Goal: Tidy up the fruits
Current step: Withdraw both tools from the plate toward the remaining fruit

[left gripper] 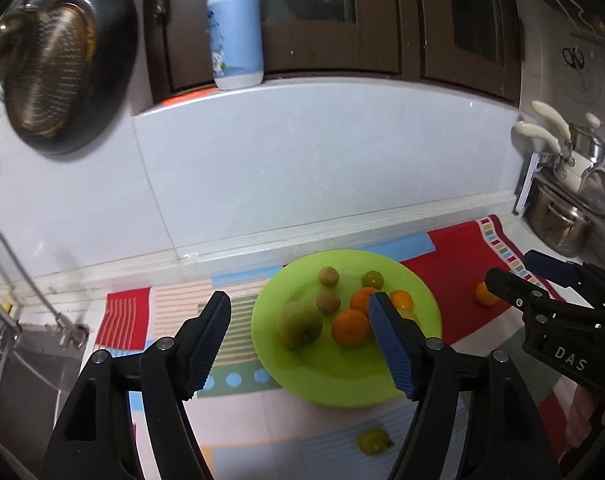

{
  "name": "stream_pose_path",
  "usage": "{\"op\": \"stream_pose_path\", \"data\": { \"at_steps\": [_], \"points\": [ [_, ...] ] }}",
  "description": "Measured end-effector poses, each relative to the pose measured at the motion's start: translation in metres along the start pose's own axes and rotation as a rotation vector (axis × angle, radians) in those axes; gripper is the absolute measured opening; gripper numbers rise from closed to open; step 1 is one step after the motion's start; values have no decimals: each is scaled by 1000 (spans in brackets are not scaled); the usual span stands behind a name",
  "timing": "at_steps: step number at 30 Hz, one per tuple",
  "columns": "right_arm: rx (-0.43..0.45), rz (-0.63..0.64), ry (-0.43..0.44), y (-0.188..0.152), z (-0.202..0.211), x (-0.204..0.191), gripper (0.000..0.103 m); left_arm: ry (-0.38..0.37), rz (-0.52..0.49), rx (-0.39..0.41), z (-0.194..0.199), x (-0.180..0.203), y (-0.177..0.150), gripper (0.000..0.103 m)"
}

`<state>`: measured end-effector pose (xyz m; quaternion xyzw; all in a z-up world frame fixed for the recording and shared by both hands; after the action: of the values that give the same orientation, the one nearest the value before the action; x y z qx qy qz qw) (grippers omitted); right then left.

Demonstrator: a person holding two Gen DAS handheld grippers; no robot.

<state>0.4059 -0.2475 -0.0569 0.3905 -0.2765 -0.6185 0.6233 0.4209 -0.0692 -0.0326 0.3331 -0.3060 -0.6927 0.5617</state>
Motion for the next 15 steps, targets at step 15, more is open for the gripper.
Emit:
{"op": "stream_pose_path", "data": {
  "at_steps": [15],
  "points": [
    [26, -44, -84, -26, 47, 34, 64, 76, 114, -66, 49, 9, -55, 84]
  ]
}}
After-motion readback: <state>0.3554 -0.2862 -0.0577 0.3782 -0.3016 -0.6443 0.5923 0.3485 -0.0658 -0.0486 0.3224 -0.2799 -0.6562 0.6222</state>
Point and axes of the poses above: each gripper's, at about its wrist camera, not at the fingertips, and z roughly against the way its jaws point, x to its right, y to its top, the point moved 9 cm from there along -z, roughly the way its jaws point, and after that the axes turned 6 degrees about y, right-handed, at the moved point
